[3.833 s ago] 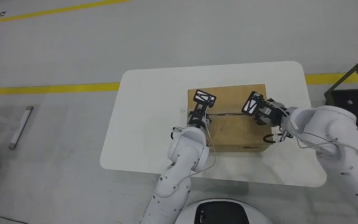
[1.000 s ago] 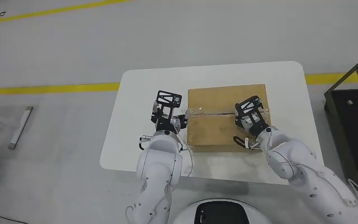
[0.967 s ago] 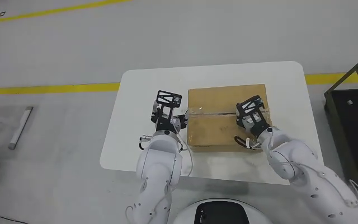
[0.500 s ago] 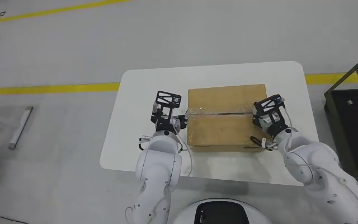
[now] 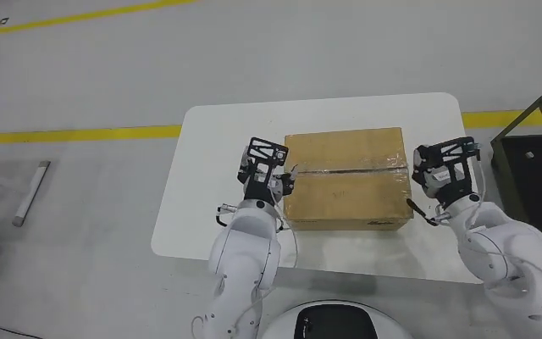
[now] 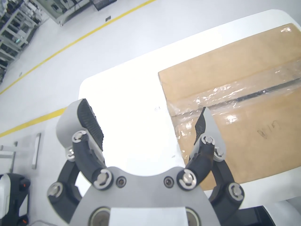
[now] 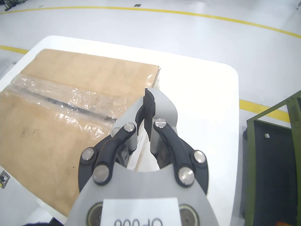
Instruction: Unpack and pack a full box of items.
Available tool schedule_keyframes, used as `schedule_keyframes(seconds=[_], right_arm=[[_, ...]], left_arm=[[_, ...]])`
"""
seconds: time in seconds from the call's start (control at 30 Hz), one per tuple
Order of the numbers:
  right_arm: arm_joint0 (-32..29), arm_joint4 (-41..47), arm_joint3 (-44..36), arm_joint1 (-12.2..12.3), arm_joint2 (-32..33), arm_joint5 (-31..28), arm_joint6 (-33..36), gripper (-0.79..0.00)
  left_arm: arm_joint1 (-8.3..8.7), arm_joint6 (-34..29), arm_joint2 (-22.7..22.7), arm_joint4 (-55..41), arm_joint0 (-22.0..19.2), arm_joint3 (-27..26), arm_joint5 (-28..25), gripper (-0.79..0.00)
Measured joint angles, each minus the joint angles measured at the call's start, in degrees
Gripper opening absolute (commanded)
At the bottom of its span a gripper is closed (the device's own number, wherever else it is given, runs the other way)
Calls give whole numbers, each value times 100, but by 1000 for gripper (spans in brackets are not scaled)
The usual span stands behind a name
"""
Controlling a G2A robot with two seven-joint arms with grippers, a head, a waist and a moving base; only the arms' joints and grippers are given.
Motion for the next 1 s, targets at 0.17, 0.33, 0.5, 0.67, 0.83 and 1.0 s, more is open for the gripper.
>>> schedule_keyframes(seconds=[0.17, 0.33, 0.5, 0.67, 0.83, 1.0], right_arm=[[-479, 178, -228, 0, 530, -348, -982, -785], [-1329, 106, -362, -16, 1056, -574, -1915, -785], [-2219, 66, -663, -54, 1520, -571, -2362, -785], [-2848, 79, -999, -96, 1877, -543, -2403, -785], [-2948, -29, -1170, -143, 1963, -270, -2453, -785], [-2876, -80, -1254, -179, 1792, -168, -2426, -785]], left_arm=[[51, 1305, -7, -52, 274, 11, 74, 0], [136, 2359, -16, 255, 647, 76, -89, 0], [196, 2679, -67, 373, 883, -77, -270, 0], [229, 2581, -158, 245, 1086, -225, -262, 0], [208, 2137, -363, -310, 1204, -369, 208, 0], [199, 2020, -566, -699, 1271, -497, 689, 0]])
